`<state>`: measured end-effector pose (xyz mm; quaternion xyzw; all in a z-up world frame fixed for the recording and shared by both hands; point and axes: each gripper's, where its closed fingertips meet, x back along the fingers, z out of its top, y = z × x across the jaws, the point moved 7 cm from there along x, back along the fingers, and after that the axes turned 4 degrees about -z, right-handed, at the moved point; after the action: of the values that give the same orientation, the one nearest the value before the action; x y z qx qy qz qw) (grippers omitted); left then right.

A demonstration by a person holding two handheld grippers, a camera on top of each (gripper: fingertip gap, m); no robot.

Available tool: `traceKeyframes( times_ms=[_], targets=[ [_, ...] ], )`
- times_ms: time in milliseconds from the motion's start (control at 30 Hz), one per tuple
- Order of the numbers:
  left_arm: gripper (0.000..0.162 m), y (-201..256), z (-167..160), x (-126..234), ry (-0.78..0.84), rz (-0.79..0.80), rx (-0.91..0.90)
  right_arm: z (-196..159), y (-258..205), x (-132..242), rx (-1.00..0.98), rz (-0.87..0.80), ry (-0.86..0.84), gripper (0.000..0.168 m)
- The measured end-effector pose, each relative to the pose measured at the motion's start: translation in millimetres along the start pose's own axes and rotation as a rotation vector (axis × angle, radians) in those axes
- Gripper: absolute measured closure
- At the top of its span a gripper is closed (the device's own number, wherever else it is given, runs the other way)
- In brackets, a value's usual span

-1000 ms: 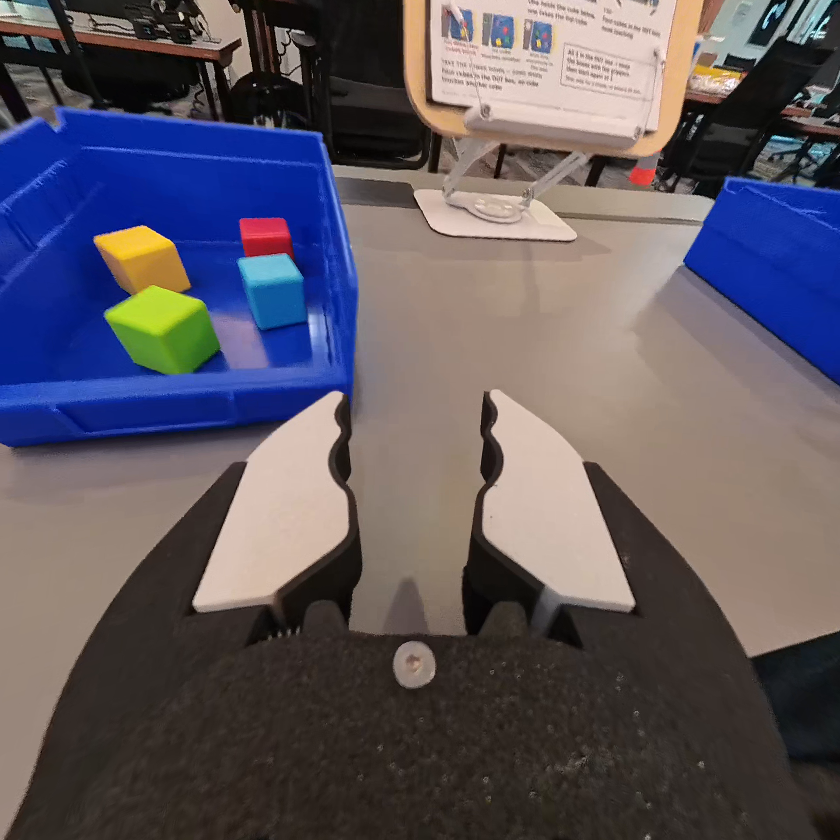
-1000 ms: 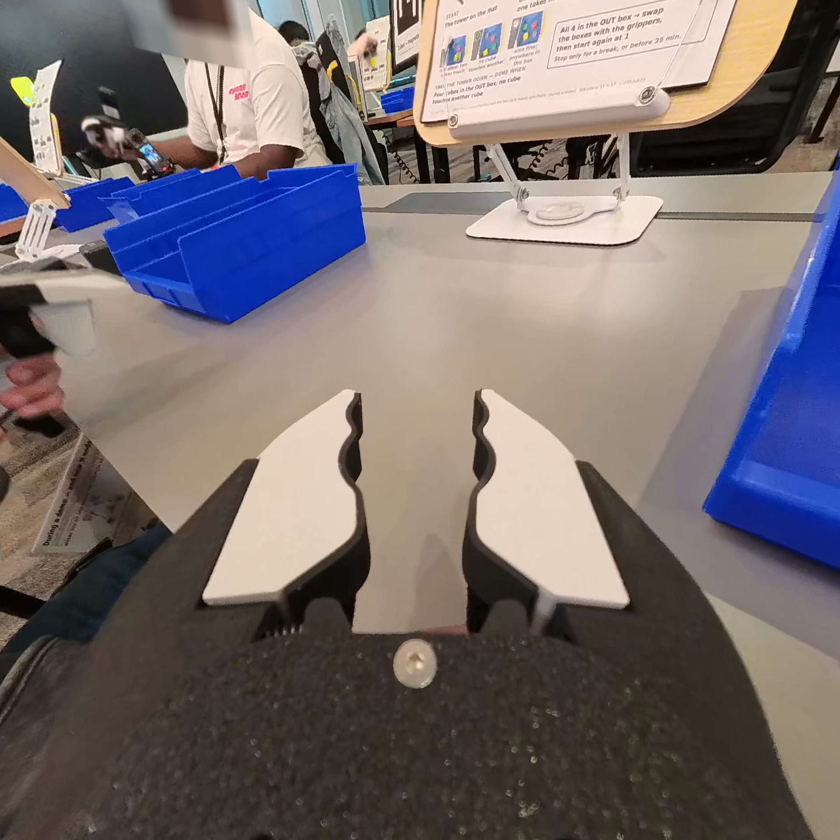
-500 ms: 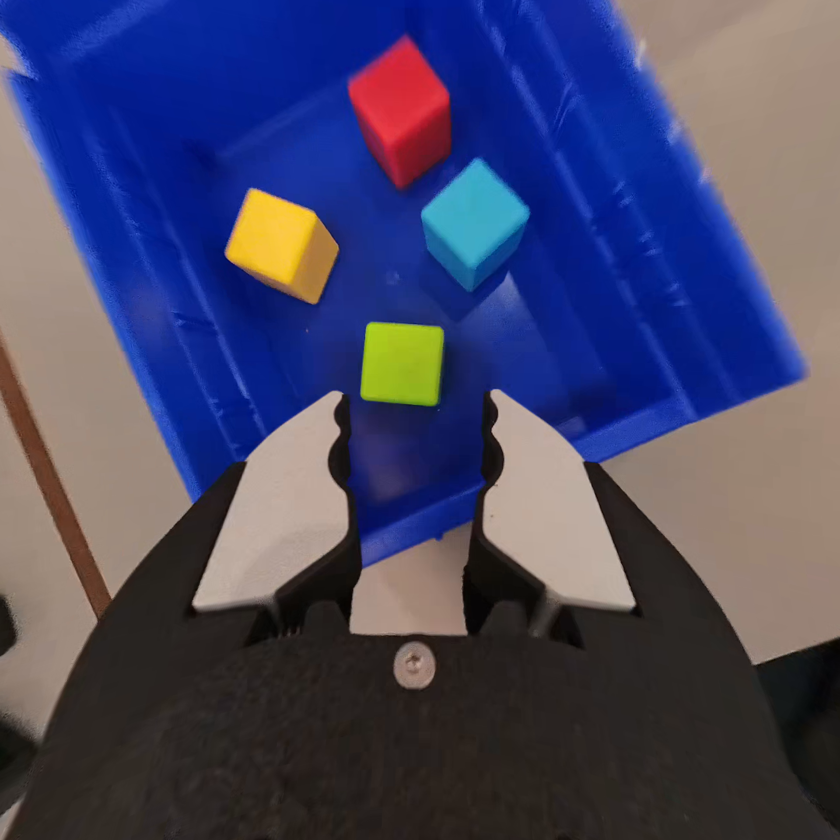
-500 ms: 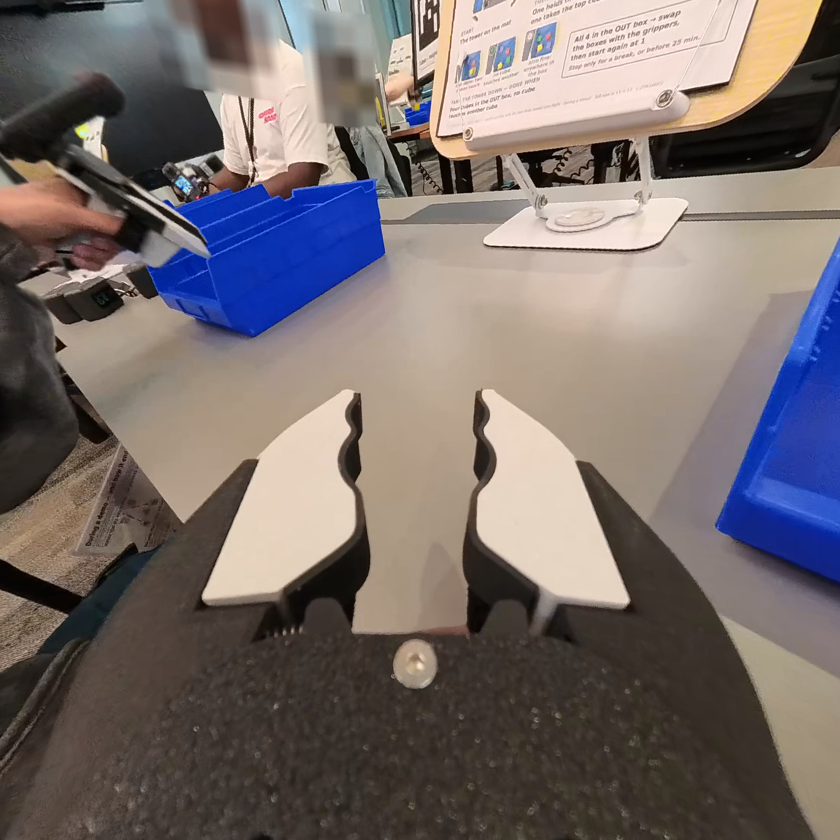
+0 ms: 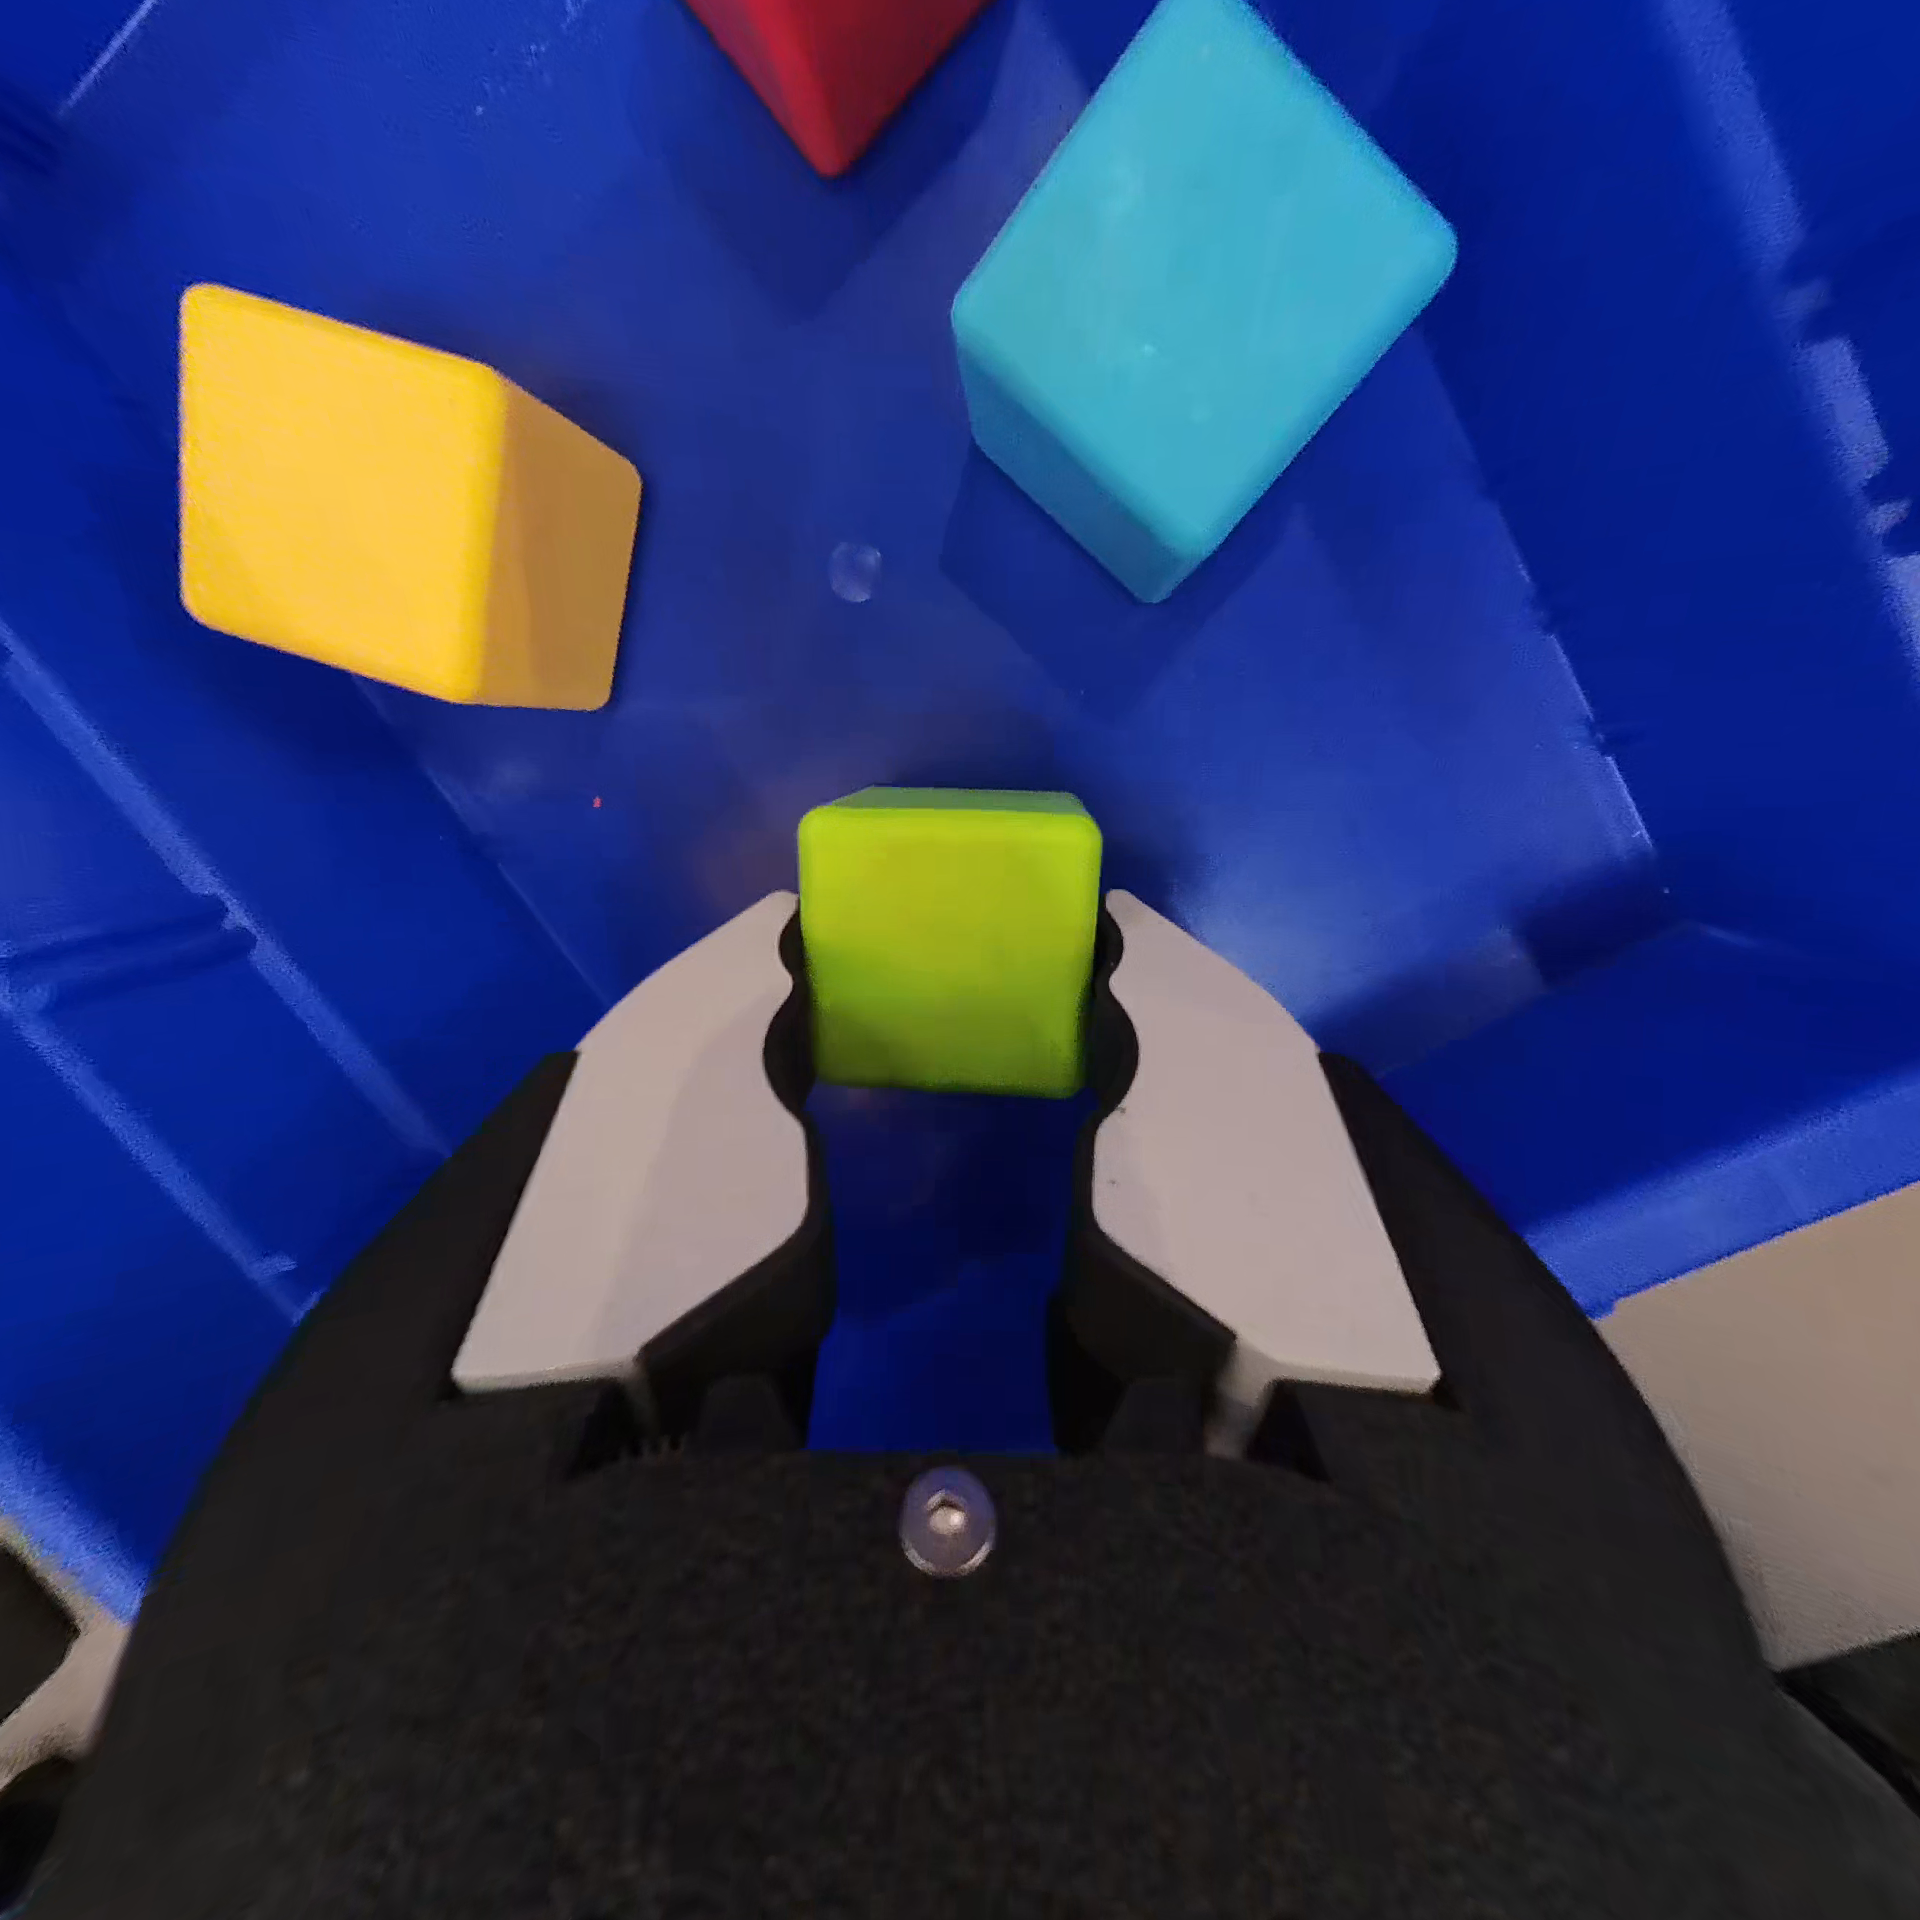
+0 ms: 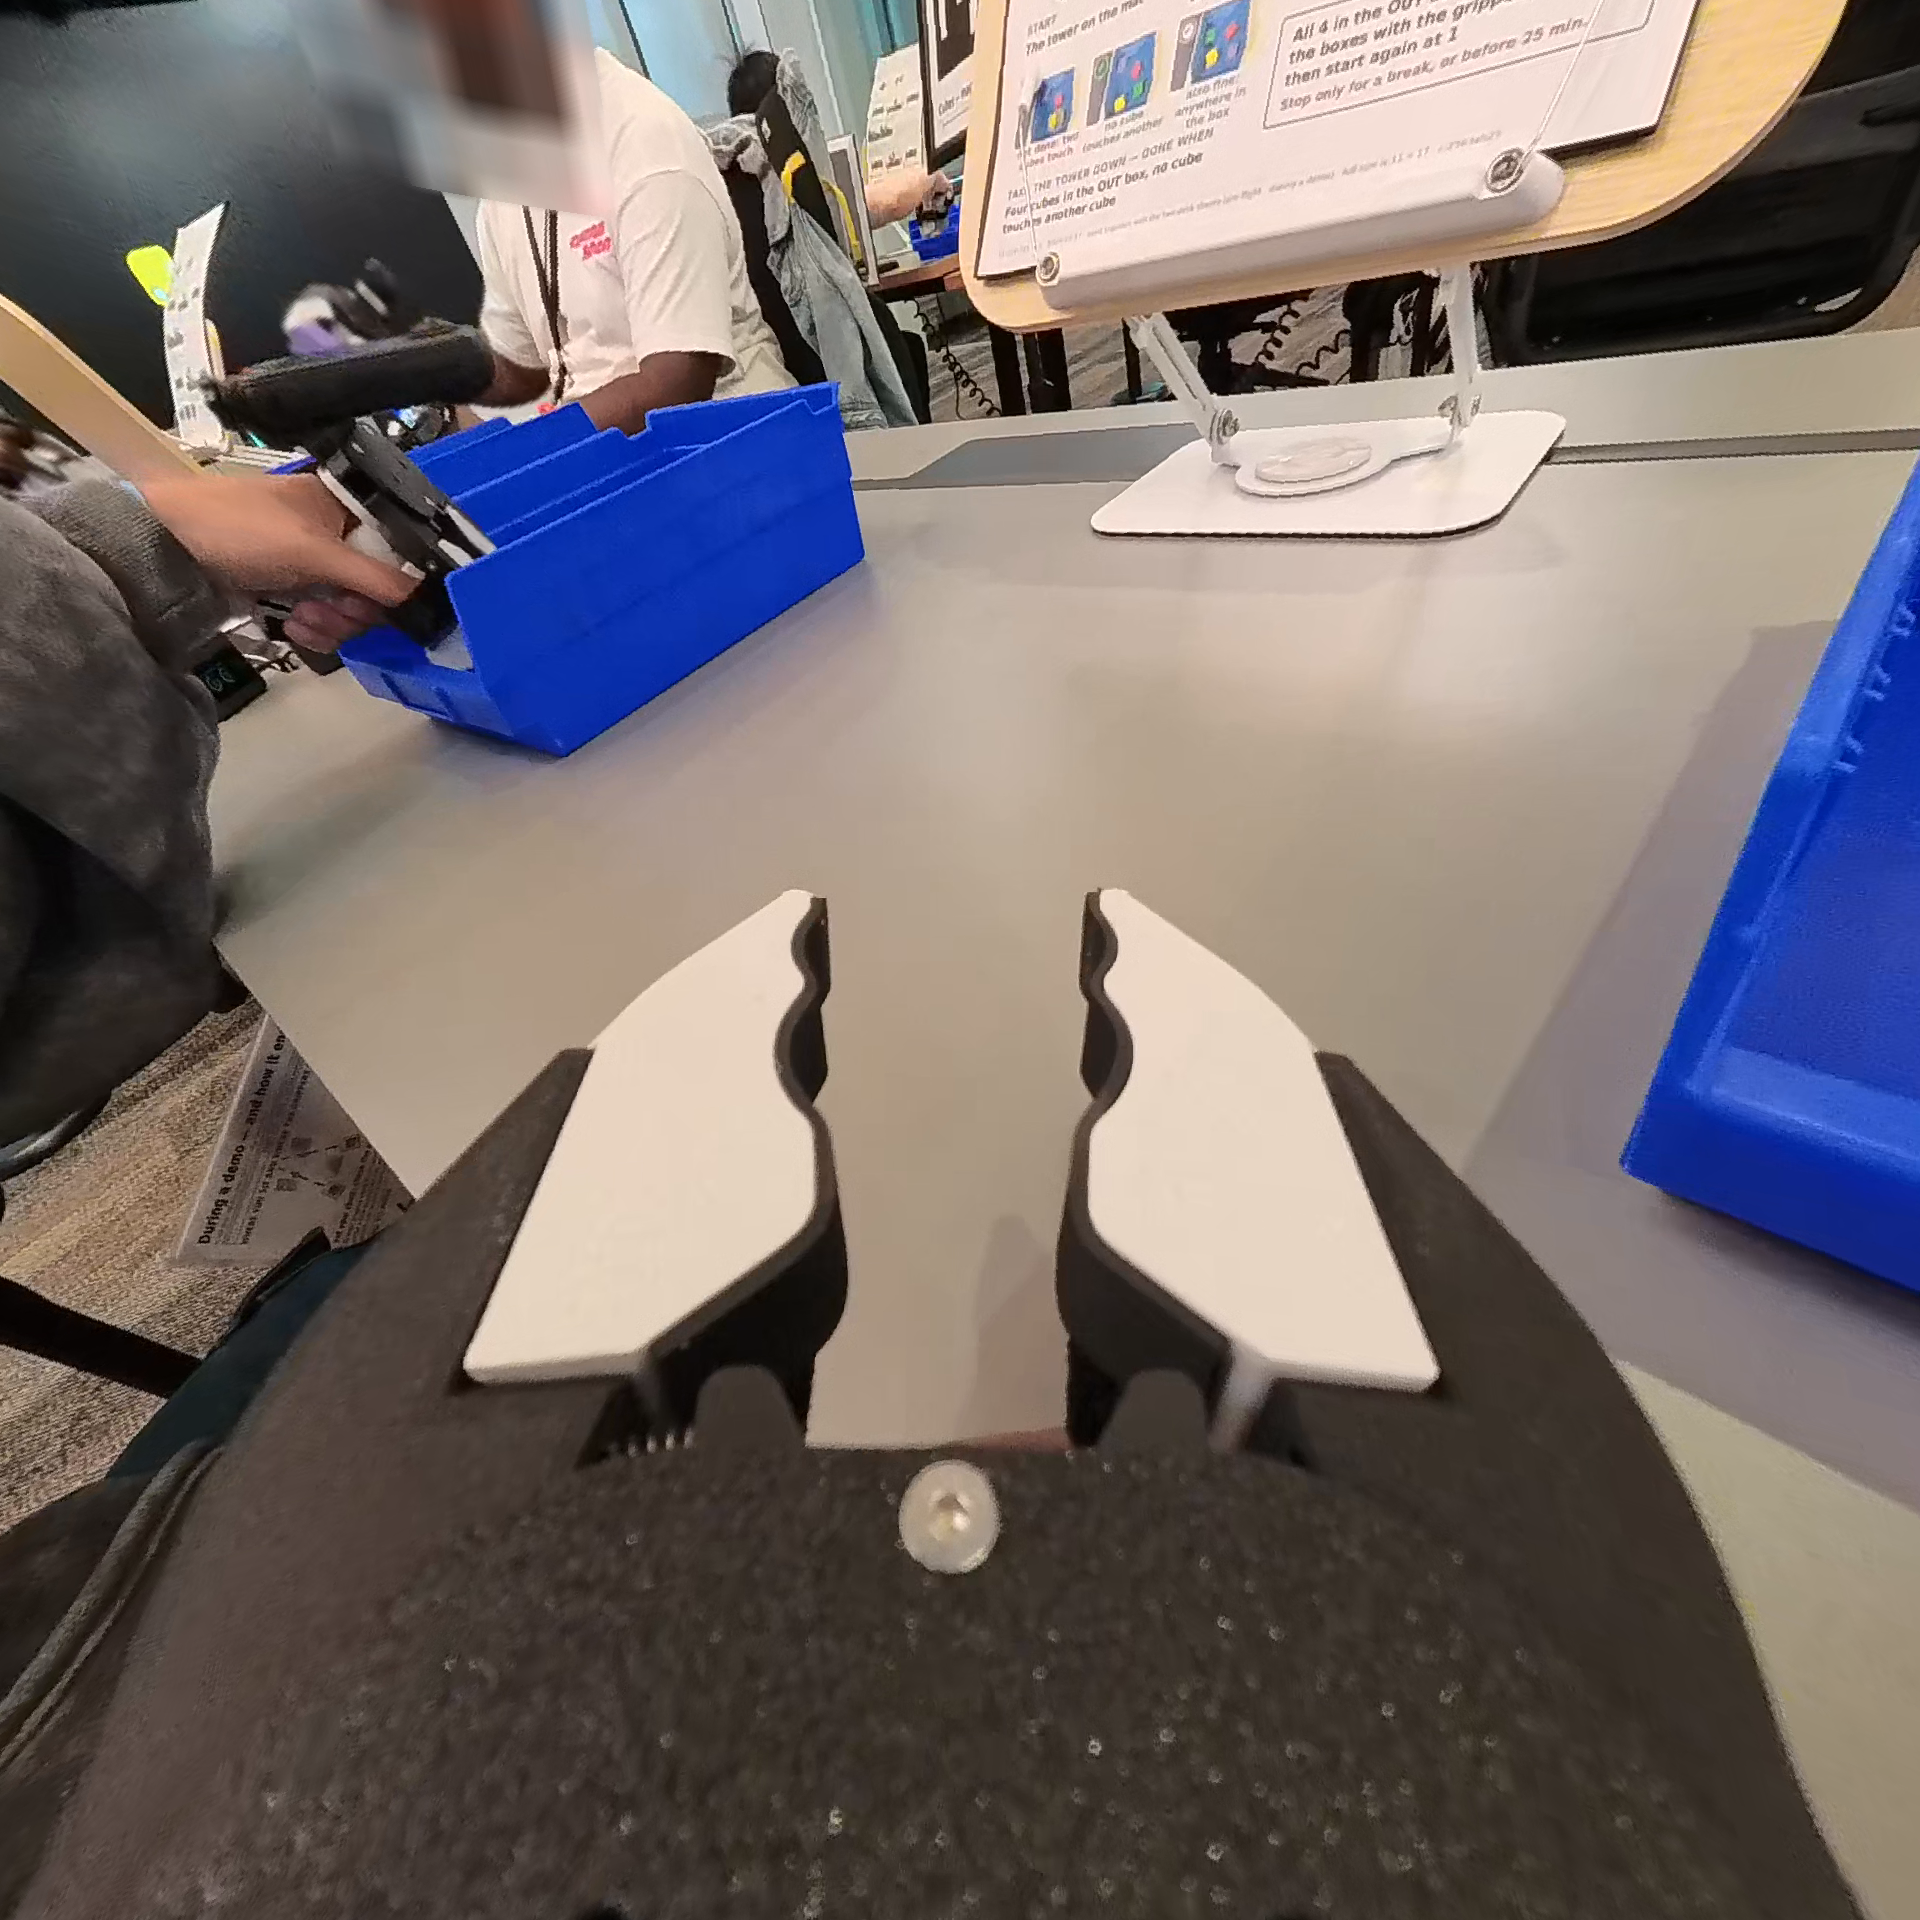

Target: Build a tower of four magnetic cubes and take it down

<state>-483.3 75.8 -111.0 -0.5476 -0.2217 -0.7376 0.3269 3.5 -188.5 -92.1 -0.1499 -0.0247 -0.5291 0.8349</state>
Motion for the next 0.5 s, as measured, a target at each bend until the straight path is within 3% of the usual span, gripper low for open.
traceKeyframes(
  times_ms=[33, 133, 267, 400, 500],
  targets=[
    [0.113, -1.8, -0.1, 1.6, 0.005, 0.017, -0.006, -0.2, -0.2, -0.2, 0.0, 0.0, -0.002, 0.122],
    [0.112, 1.2, 3.8, 23.3, 0.076, 0.006, -0.016, 0.1, -0.5, -0.1, -0.005, 0.003, 0.0, 0.122],
    [0.113, 24.7, 27.5, 86.5, 0.233, 0.014, -0.104, 1.0, 0.5, 1.3, -0.008, -0.001, 0.007, 0.123],
    [0.113, 85.9, 71.2, 129.5, 0.297, -0.03, -0.359, 2.4, 2.3, 1.4, -0.005, -0.012, 0.013, 0.123],
    [0.113, 136.4, 107.2, 126.4, 0.277, -0.092, -0.562, 3.4, 3.5, 1.8, 0.001, -0.021, 0.016, 0.123]
  ],
)
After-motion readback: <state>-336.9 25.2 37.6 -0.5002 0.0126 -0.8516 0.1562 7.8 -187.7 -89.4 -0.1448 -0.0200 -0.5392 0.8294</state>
